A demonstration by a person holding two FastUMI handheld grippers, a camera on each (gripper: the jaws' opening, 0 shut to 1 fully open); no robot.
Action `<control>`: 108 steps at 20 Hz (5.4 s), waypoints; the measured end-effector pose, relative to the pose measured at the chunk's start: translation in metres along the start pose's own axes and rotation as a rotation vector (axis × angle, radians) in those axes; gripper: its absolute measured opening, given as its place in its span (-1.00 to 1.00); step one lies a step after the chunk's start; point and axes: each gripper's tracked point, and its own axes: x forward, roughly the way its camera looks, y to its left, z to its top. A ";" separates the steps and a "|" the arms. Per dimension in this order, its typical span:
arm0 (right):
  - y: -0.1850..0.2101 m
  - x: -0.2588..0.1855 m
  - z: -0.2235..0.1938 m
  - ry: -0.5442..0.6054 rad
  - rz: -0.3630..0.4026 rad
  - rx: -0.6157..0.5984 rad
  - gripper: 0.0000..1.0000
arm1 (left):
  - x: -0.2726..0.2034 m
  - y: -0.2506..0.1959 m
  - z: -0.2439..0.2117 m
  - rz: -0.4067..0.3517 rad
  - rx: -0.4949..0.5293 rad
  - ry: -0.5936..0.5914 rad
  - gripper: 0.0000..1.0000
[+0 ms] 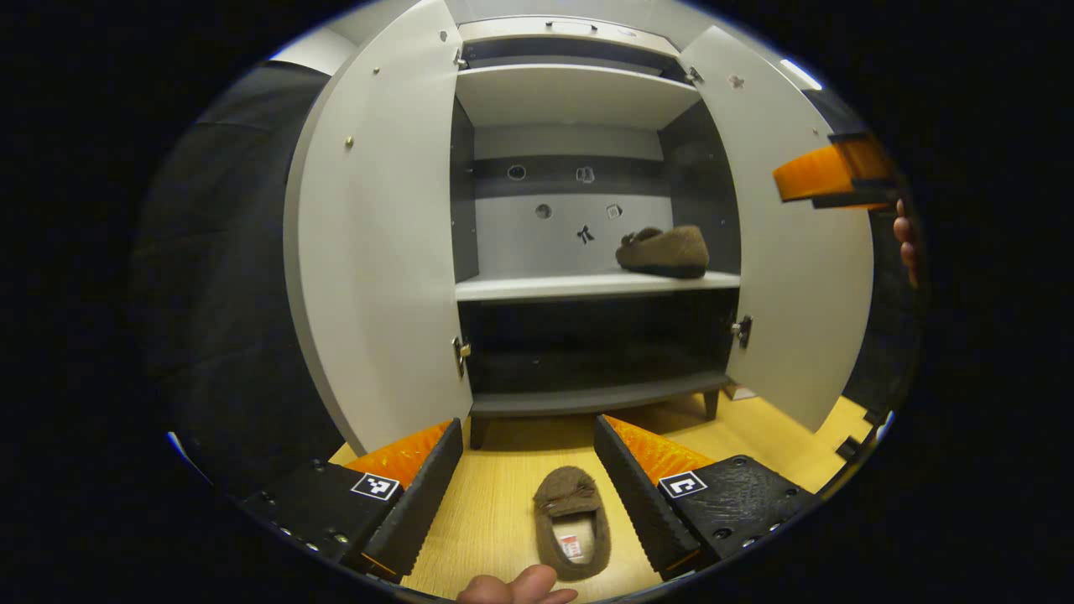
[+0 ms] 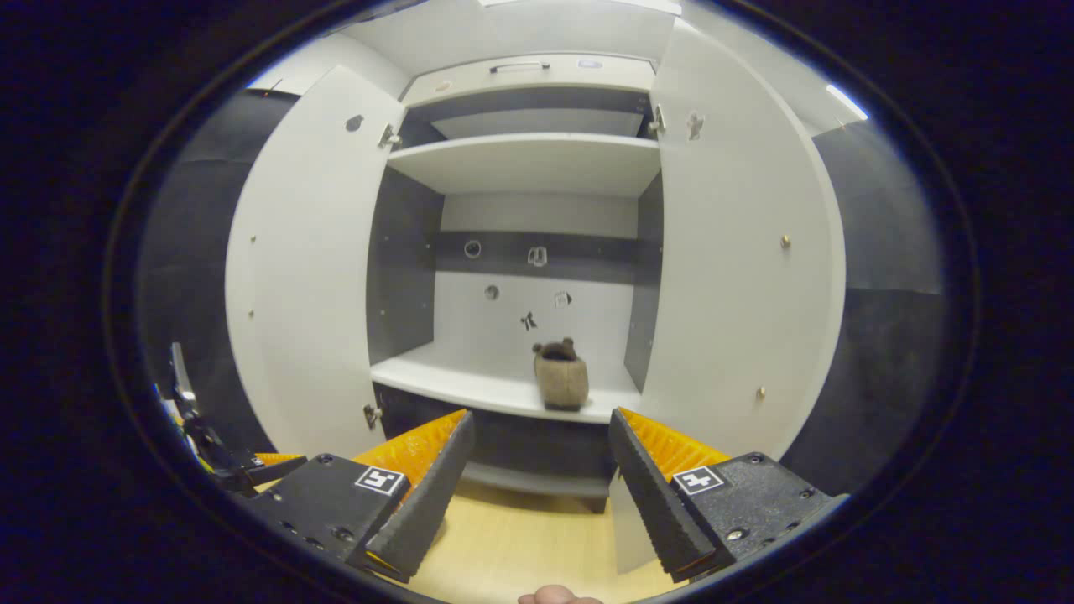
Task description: Grab one shoe with the right hand and put it into the shoe cabinet, grab the other shoe with the left hand and put it into the shoe cabinet; then close the right door with the right hand and the left door with the left hand.
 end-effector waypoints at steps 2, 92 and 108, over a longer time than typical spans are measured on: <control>0.003 0.005 -0.027 0.098 0.023 -0.013 1.00 | 0.016 -0.001 -0.062 0.013 0.024 0.091 0.93; -0.194 -0.042 0.018 0.040 -0.243 0.066 0.96 | -0.080 -0.038 0.235 -0.257 -0.159 -0.176 0.90; -0.108 -0.023 0.033 0.014 -0.025 0.091 0.93 | -0.085 0.007 0.207 -0.125 -0.309 -0.123 1.00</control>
